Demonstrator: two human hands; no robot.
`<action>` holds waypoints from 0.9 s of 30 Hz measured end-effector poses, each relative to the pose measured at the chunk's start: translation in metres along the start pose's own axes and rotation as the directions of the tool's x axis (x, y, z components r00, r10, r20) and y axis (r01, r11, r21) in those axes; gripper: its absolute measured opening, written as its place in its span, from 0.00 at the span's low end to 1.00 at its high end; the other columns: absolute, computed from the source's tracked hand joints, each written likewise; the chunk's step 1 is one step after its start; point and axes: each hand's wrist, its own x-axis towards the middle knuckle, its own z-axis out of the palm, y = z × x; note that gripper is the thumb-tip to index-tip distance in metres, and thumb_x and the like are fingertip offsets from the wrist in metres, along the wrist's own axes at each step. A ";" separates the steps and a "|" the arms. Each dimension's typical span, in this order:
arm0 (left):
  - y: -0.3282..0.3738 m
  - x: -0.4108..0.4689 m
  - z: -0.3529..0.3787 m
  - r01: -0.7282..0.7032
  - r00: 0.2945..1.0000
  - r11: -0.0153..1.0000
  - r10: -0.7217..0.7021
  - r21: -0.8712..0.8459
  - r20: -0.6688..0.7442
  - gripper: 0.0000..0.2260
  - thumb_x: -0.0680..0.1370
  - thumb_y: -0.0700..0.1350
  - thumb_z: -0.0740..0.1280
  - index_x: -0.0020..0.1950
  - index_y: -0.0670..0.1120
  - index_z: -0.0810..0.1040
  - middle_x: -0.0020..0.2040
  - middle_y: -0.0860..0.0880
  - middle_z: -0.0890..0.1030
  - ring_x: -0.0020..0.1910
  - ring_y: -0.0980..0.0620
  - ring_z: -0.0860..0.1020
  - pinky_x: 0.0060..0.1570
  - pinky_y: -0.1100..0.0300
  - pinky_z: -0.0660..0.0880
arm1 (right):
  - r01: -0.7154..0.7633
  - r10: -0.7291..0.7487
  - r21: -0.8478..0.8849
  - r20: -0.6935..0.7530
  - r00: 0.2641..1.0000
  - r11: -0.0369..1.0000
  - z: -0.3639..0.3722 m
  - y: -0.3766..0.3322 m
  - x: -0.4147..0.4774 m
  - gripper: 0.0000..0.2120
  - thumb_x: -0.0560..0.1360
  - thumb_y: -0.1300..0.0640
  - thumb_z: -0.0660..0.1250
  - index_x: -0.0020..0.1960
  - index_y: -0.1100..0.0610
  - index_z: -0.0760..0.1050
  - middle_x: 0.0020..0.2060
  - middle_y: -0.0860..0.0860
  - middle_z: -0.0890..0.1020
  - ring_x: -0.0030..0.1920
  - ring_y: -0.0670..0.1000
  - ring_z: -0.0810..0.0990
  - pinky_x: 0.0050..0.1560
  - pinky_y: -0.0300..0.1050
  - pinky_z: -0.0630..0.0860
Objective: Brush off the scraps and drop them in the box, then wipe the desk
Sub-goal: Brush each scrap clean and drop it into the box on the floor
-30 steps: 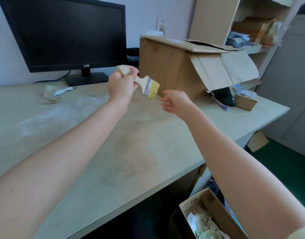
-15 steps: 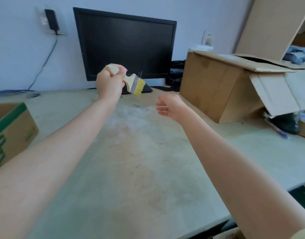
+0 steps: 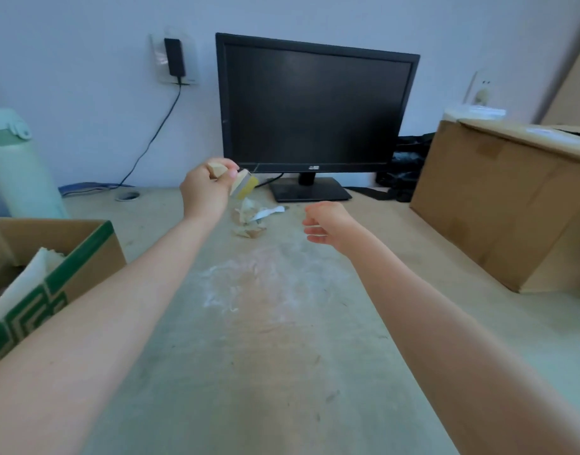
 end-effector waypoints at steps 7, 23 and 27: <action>-0.040 0.025 0.012 -0.022 1.000 0.999 0.022 0.048 0.001 0.04 0.76 0.41 0.66 0.44 0.48 0.80 0.40 0.53 0.77 0.42 0.53 0.73 0.32 0.77 0.65 | 0.012 -0.008 -0.126 0.029 1.000 0.992 0.029 -0.005 0.045 0.17 0.77 0.66 0.58 0.65 0.60 0.71 0.49 0.55 0.72 0.48 0.53 0.74 0.52 0.44 0.76; -0.052 0.045 0.053 -0.192 0.886 0.970 0.108 0.146 0.450 0.08 0.75 0.38 0.66 0.40 0.50 0.78 0.40 0.49 0.78 0.40 0.51 0.72 0.38 0.72 0.67 | 0.267 -0.178 -0.381 0.252 0.951 0.885 0.073 0.014 0.073 0.23 0.67 0.62 0.73 0.60 0.56 0.73 0.51 0.52 0.72 0.50 0.51 0.73 0.49 0.42 0.70; -0.049 0.051 0.030 -0.125 0.910 0.975 0.040 0.182 0.412 0.09 0.76 0.41 0.66 0.37 0.52 0.77 0.37 0.48 0.77 0.40 0.49 0.75 0.47 0.57 0.76 | 0.292 -0.214 -0.559 0.202 0.956 0.776 0.087 0.024 0.078 0.21 0.65 0.55 0.75 0.56 0.54 0.75 0.55 0.52 0.76 0.59 0.53 0.72 0.49 0.42 0.71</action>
